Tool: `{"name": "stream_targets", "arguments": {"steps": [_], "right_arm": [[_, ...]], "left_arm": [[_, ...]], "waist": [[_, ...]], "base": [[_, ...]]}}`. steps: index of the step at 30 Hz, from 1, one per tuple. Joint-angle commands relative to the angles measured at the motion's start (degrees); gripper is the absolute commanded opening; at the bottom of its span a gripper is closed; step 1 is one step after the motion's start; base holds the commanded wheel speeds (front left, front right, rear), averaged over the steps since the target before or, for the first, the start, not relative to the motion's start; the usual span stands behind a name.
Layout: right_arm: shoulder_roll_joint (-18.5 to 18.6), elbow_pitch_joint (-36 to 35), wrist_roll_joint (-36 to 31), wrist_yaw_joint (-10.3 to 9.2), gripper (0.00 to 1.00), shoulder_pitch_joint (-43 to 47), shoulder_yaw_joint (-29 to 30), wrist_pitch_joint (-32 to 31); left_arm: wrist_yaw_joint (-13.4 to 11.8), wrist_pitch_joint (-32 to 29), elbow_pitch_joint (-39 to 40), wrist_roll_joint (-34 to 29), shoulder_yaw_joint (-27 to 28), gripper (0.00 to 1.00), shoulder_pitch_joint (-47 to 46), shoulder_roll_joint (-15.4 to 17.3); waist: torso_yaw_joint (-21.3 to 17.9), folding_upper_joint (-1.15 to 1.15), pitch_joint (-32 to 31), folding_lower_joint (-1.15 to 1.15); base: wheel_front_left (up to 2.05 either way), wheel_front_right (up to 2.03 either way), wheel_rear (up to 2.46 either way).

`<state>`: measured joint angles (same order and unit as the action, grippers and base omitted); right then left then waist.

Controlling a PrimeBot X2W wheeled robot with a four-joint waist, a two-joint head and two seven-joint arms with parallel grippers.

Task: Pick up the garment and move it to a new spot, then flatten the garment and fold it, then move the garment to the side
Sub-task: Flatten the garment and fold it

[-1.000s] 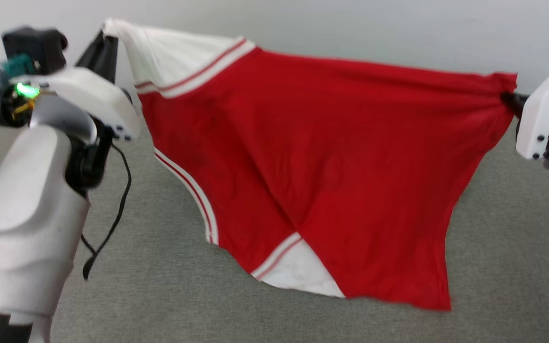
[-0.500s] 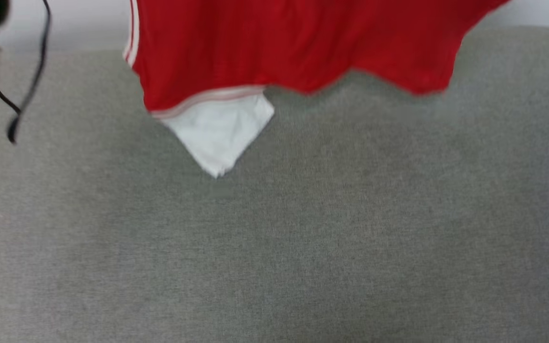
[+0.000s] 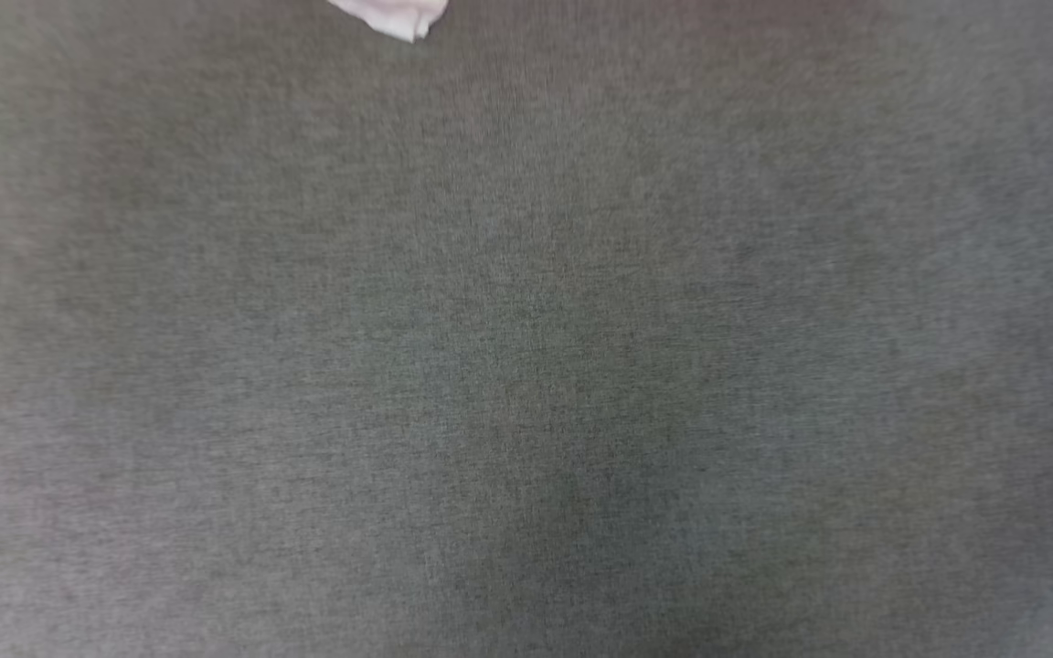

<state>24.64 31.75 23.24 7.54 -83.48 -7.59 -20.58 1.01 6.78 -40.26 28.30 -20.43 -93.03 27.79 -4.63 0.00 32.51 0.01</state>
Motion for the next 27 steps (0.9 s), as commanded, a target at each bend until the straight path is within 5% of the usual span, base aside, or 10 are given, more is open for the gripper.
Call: {"name": "stream_targets", "arguments": {"steps": [1,13,27], "right_arm": [[-0.2,0.4,0.6,-0.1,0.0,-1.5,-0.4,0.8],[-0.7,4.7,4.6,-0.09,0.0,-2.5,-8.6,4.2],[2.9,2.6,14.4,-0.09,0.0,24.8,-20.4,8.2]], "left_arm": [[-0.1,0.6,-0.4,0.0,0.3,0.0,-1.1,0.2],[2.1,2.9,-5.8,3.6,0.7,0.0,3.4,-2.1],[5.3,6.3,-6.1,11.2,1.9,0.0,34.9,-1.8]], "waist": [[-0.1,0.0,3.5,-0.01],[1.1,0.0,6.3,-0.01],[2.9,0.0,-10.4,-0.01]], "base": [[0.0,0.0,0.0],[0.0,0.0,0.0],[0.0,0.0,0.0]]}}
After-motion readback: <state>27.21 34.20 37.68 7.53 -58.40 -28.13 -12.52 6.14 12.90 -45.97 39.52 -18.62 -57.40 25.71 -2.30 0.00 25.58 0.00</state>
